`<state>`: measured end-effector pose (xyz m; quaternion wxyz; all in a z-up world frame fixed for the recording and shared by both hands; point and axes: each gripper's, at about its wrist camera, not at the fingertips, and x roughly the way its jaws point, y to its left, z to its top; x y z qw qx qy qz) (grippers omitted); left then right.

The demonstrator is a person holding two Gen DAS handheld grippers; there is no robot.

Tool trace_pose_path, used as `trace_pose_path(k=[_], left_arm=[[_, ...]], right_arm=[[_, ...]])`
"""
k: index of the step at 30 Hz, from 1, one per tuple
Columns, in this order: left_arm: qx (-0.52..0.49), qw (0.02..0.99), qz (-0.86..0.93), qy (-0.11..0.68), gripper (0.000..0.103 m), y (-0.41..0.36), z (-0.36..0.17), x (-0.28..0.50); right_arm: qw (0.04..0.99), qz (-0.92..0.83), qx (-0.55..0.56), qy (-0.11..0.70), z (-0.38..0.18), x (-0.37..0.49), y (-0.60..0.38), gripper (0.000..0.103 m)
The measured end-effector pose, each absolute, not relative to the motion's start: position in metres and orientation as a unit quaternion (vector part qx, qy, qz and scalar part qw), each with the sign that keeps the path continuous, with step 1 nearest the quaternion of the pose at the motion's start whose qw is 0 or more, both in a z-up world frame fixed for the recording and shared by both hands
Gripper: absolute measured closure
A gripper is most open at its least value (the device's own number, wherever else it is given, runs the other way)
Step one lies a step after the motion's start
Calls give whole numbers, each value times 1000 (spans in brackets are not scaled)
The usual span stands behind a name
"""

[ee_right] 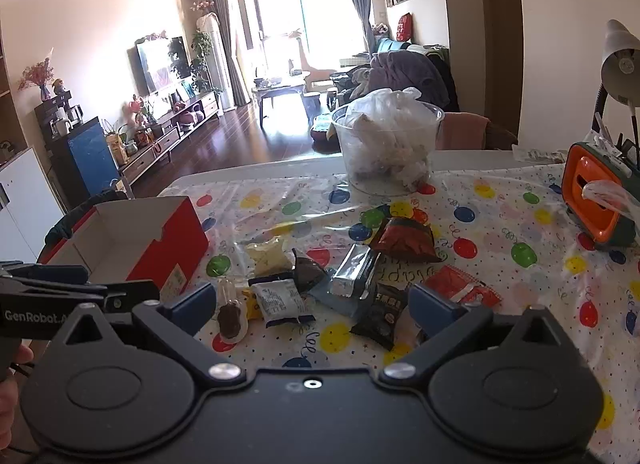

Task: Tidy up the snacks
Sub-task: 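Move both tools toward the snack pile on the tablecloth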

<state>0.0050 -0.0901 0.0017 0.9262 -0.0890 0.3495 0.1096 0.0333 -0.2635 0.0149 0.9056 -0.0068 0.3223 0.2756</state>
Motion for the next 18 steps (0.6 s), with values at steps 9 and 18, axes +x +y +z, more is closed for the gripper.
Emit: trace_pose_path(k=[9, 18], left_arm=[[-88, 925, 110, 352, 0, -92, 2, 4], [-88, 925, 117, 349, 0, -96, 3, 4]], right_arm=[[905, 278, -8, 322, 14, 31, -264, 0], [904, 282, -7, 320, 15, 32, -266, 0]])
